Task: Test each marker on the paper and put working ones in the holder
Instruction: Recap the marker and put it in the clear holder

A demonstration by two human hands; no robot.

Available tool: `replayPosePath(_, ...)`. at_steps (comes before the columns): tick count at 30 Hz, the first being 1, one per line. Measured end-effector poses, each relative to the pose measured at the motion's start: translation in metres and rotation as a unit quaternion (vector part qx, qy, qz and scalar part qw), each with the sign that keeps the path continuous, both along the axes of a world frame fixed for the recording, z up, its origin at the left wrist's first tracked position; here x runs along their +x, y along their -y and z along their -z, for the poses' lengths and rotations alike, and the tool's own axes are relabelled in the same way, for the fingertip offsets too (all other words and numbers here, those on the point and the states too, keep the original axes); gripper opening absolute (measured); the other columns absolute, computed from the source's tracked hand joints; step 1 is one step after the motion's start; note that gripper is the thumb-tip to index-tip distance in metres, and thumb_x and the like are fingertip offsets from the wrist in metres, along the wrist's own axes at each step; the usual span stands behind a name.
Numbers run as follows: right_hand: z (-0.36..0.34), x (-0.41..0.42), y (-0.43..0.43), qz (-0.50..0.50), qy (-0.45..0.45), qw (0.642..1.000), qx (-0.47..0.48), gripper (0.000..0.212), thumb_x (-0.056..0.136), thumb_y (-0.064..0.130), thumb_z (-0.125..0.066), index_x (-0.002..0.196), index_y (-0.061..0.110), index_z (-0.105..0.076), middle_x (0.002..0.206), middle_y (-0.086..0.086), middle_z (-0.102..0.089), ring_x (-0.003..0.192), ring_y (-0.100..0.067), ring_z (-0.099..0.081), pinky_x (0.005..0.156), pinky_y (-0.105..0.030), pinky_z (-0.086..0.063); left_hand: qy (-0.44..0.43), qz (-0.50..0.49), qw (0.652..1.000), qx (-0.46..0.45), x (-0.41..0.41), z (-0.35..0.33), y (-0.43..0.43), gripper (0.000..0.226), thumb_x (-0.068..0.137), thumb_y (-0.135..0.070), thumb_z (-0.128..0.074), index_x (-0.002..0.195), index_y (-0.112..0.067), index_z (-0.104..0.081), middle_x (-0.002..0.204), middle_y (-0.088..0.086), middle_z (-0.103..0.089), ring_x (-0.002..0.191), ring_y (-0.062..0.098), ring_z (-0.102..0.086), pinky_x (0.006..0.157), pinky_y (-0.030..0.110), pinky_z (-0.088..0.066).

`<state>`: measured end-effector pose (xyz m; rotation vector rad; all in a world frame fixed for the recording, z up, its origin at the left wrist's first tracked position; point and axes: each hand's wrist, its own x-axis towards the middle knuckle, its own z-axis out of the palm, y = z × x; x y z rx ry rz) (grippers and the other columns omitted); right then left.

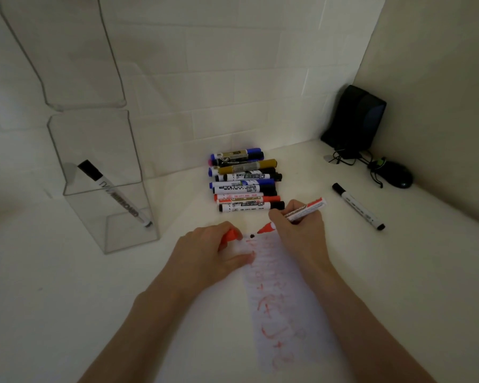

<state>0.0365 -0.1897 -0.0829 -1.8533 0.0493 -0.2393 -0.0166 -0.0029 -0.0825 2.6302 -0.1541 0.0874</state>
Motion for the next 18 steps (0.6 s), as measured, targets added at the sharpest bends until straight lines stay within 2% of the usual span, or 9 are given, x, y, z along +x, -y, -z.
replayPosePath(4, 0.0015, -0.0001, 0.0, 0.011, 0.02, 1.0, 0.002, 0.038, 0.086, 0.011, -0.072, 0.056, 0.019, -0.05, 0.043, 0.013, -0.049, 0.042, -0.001, -0.045, 0.047, -0.015, -0.038, -0.011, 0.003, 1.0, 0.005, 0.0001, -0.0005, 0.0, 0.051, 0.078, -0.075, -0.062, 0.117, -0.042, -0.057, 0.095, -0.02, -0.055, 0.085, 0.005, -0.051, 0.077, 0.025, -0.041)
replayPosePath(9, 0.0003, -0.0016, -0.0001, 0.001, 0.021, 1.0, 0.0, 0.037, 0.086, 0.008, -0.072, 0.058, 0.017, -0.05, 0.042, 0.015, -0.047, 0.041, 0.0, -0.046, 0.046, -0.011, -0.038, -0.018, 0.004, 1.0, 0.005, 0.0008, -0.0013, 0.0003, 0.051, 0.078, -0.075, -0.062, 0.117, -0.042, -0.056, 0.098, -0.02, -0.056, 0.089, 0.005, -0.054, 0.083, 0.027, -0.046)
replayPosePath(14, 0.0007, -0.0024, -0.0008, 0.001, 0.02, 1.0, -0.01, 0.037, 0.083, 0.008, -0.071, 0.057, 0.017, -0.047, 0.042, 0.013, -0.044, 0.042, -0.002, -0.04, 0.046, -0.013, -0.034, -0.01, -0.001, 1.0, 0.001, 0.0003, -0.0011, -0.0007, 0.051, 0.076, -0.075, -0.064, 0.114, -0.041, -0.058, 0.09, -0.019, -0.056, 0.083, 0.004, -0.052, 0.078, 0.026, -0.044)
replayPosePath(18, 0.0004, -0.0025, -0.0012, 0.0, 0.02, 1.0, -0.014, 0.037, 0.083, 0.008, -0.072, 0.057, 0.016, -0.047, 0.043, 0.012, -0.044, 0.042, -0.002, -0.04, 0.046, -0.014, -0.035, -0.012, 0.004, 1.0, -0.006, -0.0009, -0.0015, -0.0015, 0.05, 0.076, -0.074, -0.065, 0.114, -0.041, -0.059, 0.1, -0.018, -0.063, 0.089, 0.005, -0.056, 0.084, 0.028, -0.048)
